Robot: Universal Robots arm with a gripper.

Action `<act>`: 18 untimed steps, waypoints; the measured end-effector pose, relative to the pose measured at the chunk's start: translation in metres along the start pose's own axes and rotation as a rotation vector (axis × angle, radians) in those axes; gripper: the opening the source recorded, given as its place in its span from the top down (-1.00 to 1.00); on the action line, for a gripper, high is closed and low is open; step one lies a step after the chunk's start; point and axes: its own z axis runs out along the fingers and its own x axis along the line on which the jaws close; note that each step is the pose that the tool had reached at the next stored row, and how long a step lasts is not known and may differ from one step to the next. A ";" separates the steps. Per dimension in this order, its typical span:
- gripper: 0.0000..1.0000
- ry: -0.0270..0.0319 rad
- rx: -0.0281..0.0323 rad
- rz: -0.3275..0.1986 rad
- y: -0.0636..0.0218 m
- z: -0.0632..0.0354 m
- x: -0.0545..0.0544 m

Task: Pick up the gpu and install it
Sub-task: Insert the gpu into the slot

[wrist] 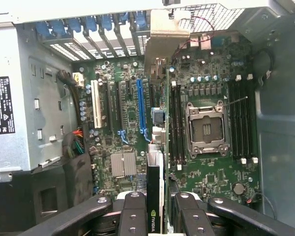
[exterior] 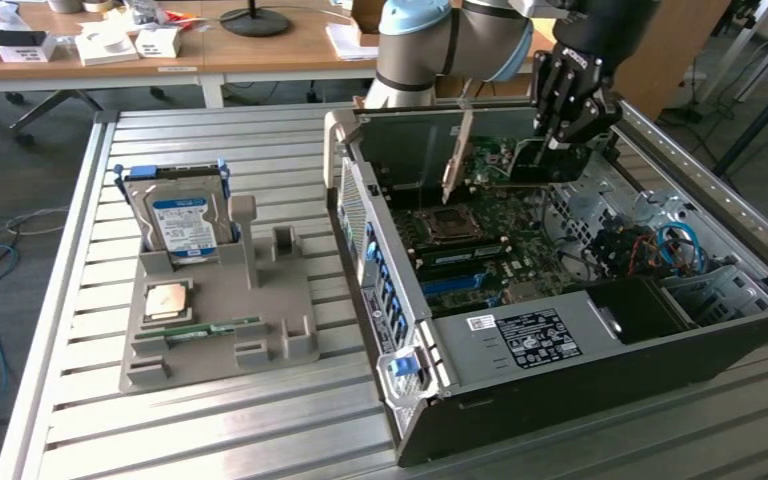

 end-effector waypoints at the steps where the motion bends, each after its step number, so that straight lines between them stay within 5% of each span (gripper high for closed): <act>1: 0.47 -0.0033 0.0000 0.000 0.0002 0.0002 0.000; 5: 0.47 -0.0153 -0.0007 -0.001 0.0008 0.0016 0.001; 18: 0.47 -0.0142 0.0001 -0.039 -0.0001 0.0183 0.004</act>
